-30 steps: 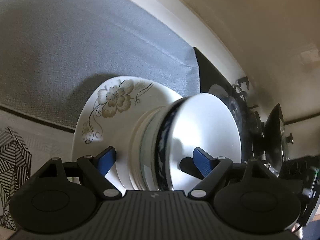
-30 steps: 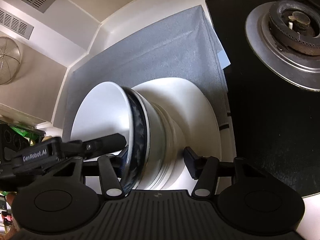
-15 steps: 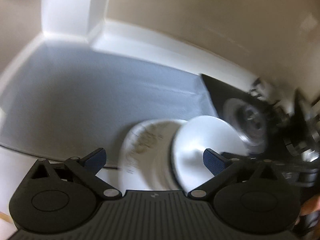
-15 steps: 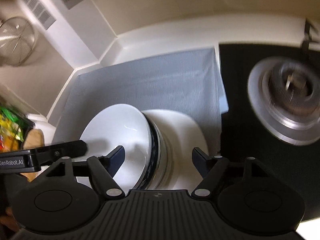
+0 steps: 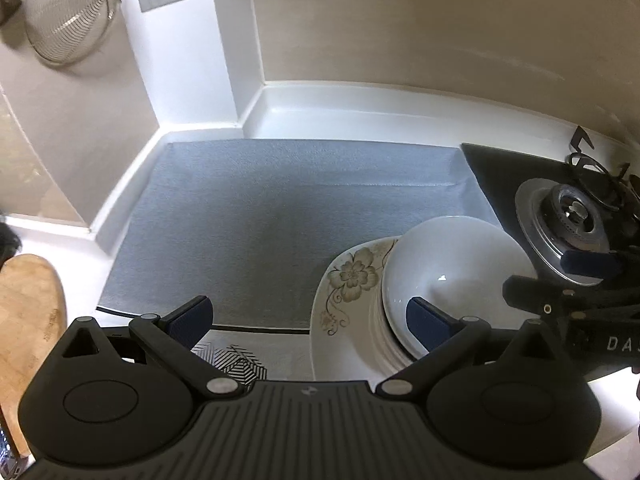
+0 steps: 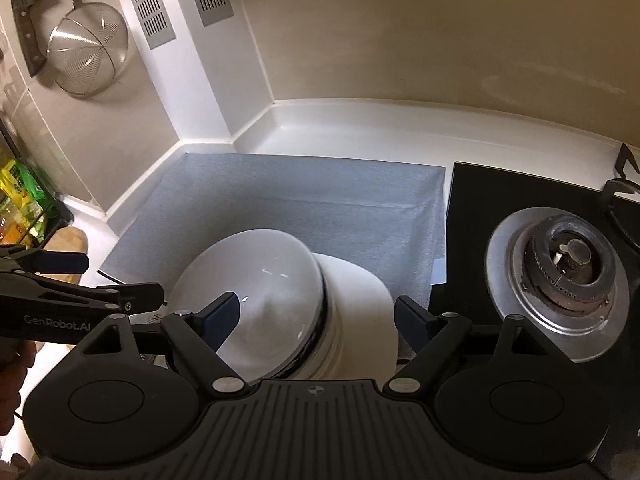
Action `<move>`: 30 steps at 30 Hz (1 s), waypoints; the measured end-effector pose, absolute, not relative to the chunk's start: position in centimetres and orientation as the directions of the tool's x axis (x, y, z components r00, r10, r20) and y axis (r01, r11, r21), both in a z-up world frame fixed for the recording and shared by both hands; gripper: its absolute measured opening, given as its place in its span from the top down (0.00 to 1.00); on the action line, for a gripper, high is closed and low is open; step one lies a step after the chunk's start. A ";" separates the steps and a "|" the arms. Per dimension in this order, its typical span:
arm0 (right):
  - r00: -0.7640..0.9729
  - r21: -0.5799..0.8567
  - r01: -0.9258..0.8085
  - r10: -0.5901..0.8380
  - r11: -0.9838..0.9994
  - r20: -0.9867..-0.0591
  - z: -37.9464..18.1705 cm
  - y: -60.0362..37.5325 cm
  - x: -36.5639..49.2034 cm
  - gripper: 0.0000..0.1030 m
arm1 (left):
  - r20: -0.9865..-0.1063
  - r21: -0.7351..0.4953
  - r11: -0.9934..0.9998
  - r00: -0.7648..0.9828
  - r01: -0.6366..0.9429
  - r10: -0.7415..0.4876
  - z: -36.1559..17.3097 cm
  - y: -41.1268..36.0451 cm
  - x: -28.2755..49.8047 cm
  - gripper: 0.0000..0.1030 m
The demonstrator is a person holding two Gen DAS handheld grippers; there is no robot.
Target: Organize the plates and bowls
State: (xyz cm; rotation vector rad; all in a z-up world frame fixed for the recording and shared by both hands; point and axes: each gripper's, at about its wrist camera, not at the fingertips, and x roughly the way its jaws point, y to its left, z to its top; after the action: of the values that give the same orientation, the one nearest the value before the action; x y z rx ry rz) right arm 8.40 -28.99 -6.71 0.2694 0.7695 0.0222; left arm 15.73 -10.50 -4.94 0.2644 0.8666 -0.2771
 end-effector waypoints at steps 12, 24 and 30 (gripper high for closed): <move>0.721 0.200 0.261 -0.053 0.944 -0.691 -6.3 -22.4 1.5 0.00 | -0.779 0.093 0.890 0.589 0.447 -0.214 -4.6 -5.7 11.6 0.00; 0.682 0.144 0.377 -0.169 0.915 -0.712 -6.3 -15.5 -4.3 0.00 | -0.803 0.125 0.838 0.550 0.531 -0.228 -5.2 -2.3 6.6 0.00; 0.701 0.139 0.340 -0.152 0.930 -0.697 -5.8 -16.0 -4.5 0.00 | -0.808 0.123 0.858 0.552 0.499 -0.205 -4.9 -2.4 5.8 0.00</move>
State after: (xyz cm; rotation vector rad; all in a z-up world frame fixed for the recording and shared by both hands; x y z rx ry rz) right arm -4.46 -15.98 -5.82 0.2669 0.7470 -0.2772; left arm 5.84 -2.39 -4.85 0.3607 0.8957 -0.4267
